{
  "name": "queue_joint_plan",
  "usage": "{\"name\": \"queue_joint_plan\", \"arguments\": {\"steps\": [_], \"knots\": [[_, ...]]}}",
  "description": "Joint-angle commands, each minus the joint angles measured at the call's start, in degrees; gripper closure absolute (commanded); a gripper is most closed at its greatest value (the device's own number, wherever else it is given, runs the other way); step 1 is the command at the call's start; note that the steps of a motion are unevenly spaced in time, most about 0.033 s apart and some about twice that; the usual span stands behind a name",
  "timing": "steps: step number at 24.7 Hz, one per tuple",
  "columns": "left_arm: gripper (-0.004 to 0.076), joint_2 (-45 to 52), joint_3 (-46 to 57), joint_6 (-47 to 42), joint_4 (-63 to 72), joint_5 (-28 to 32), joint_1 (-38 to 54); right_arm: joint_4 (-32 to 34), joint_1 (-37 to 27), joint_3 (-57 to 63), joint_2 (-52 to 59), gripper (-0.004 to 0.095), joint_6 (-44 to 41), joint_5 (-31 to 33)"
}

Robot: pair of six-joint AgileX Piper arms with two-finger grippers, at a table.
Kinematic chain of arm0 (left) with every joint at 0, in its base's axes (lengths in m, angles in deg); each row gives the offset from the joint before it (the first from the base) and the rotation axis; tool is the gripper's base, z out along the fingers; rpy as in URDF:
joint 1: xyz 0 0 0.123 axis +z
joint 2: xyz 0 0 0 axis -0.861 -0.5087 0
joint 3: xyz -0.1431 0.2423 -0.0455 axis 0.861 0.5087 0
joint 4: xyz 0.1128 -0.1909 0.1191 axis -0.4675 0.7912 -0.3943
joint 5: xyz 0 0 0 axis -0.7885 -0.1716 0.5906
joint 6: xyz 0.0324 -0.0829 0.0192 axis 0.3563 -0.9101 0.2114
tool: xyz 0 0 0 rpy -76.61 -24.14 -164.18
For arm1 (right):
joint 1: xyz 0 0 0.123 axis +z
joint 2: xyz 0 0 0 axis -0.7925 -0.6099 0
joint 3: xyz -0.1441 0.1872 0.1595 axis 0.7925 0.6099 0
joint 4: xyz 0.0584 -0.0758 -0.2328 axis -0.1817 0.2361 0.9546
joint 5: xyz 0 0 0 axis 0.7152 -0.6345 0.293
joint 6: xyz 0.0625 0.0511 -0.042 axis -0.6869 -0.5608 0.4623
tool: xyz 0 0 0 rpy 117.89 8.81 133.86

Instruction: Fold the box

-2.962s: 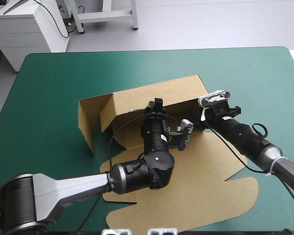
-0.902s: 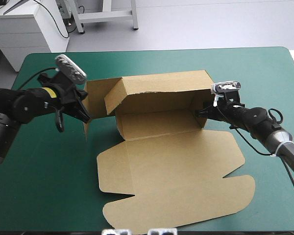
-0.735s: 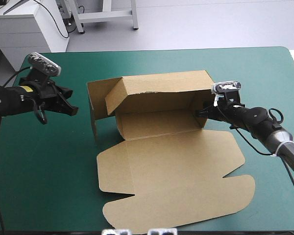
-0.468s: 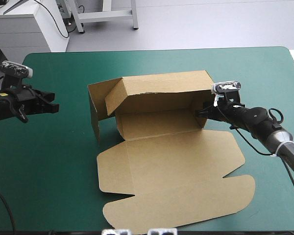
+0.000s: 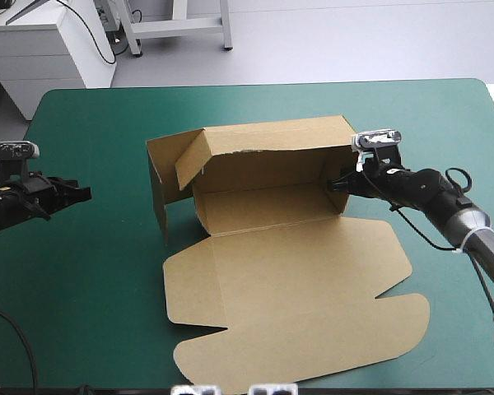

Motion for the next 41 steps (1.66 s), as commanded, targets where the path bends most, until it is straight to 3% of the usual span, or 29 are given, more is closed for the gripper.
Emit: {"name": "queue_joint_plan", "arguments": {"steps": [1,6,11,16,20,24,28,35,41], "knots": [[0.0732,1.7,-1.3,-0.3,3.9,2.0,0.0,7.9,-2.2,-3.3,0.0,0.0926,-9.1,4.5],[0.0732,1.7,-1.3,-0.3,6.0,1.7,0.0,12.5,-5.3,-8.7,-2.0,0.0925,-11.7,15.2],[0.0732,1.7,-1.3,-0.3,8.0,1.9,0.0,21.8,-5.0,-17.2,-2.5,0.0925,-21.8,22.4],[0.0733,1.7,-1.3,0.0,8.0,1.7,0.0,22.3,-5.0,-25.7,-2.8,0.0925,-26.7,28.4],[0.0732,1.7,-1.3,0.0,8.5,1.5,0.0,24.1,-5.0,-34.8,-4.9,0.092,-30.9,42.0],[0.0732,1.7,-1.3,0.0,8.9,1.1,0.0,31.6,-5.0,-40.9,-7.7,0.092,-36.1,53.4],[0.0733,1.7,-1.3,0.0,9.5,0.5,0.0,33.6,-4.1,-40.9,-7.7,0.092,-39.2,53.2],[0.0732,1.7,-1.3,-0.5,11.1,-0.1,0.0,45.5,3.0,-41.0,-9.3,0.092,-41.9,52.8],[0.0733,1.7,-1.3,-0.5,11.6,-0.5,0.0,45.2,3.0,-41.7,-14.8,0.0922,-43.7,50.6]]}}
